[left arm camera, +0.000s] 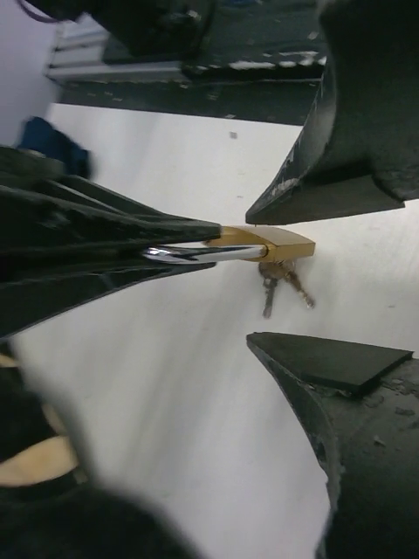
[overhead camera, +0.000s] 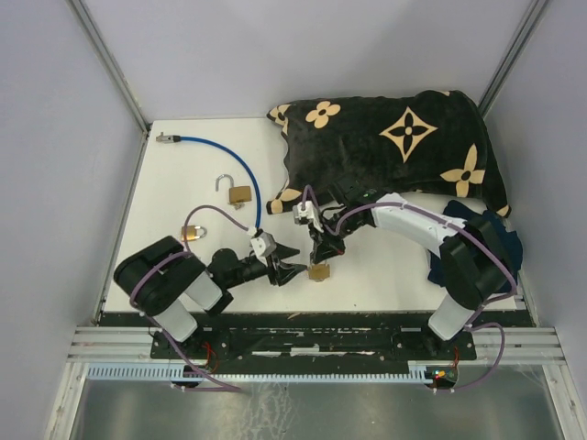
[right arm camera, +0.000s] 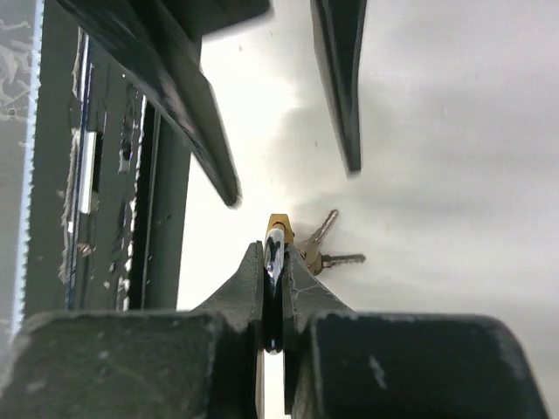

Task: Lock with the key
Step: Lock the lock.

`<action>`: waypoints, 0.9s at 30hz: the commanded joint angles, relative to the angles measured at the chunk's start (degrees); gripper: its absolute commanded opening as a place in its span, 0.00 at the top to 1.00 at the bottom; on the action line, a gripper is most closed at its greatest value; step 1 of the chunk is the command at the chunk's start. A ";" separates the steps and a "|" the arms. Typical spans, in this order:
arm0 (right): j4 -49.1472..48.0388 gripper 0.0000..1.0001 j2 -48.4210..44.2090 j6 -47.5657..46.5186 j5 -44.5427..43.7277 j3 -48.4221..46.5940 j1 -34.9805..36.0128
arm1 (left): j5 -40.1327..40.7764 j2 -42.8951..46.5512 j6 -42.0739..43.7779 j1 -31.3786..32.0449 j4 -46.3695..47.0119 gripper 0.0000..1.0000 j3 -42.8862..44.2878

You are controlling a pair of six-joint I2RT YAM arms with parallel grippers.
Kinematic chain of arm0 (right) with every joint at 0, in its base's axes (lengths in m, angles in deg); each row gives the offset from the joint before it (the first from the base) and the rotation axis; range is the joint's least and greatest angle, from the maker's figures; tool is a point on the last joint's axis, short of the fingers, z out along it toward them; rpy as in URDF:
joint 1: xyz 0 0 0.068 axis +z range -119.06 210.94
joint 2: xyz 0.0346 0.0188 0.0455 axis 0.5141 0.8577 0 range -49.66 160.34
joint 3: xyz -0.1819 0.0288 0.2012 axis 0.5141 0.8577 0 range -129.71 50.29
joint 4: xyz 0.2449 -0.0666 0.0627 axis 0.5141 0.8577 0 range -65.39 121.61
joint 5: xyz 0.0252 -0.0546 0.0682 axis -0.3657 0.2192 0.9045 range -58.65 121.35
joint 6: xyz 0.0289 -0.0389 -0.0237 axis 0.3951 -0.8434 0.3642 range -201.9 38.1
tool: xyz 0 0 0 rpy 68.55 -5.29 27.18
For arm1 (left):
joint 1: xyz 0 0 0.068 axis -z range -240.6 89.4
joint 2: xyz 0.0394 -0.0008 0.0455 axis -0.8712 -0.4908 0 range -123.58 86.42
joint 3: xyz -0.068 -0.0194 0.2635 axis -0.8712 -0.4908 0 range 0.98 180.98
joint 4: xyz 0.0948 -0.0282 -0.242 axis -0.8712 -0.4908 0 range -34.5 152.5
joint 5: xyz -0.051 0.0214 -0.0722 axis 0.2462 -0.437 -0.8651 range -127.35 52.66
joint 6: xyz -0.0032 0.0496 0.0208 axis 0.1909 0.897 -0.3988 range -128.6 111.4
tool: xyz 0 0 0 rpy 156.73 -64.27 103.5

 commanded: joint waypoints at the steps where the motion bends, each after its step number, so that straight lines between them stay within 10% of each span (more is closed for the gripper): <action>1: 8.71 0.98 -4.82 1.32 2.47 -3.57 -3.35 | 4.11 7.84 -6.95 -0.71 11.57 0.35 -1.28; 7: 11.44 0.98 -6.91 5.70 7.11 -9.26 -6.62 | 8.21 19.30 -16.33 -1.45 4.49 0.14 -4.77; 13: 11.86 0.98 -7.31 14.92 16.97 -15.40 -11.31 | 7.89 35.76 -23.74 -2.42 -27.19 0.03 3.70; 19: -3.46 0.98 -11.09 31.86 24.86 -10.95 -14.68 | 11.95 46.03 -28.18 -2.65 -27.90 0.01 3.05; 27: -19.51 0.98 -14.37 47.11 27.56 -3.61 -16.87 | 7.08 37.64 -36.41 -2.62 -18.48 0.05 4.26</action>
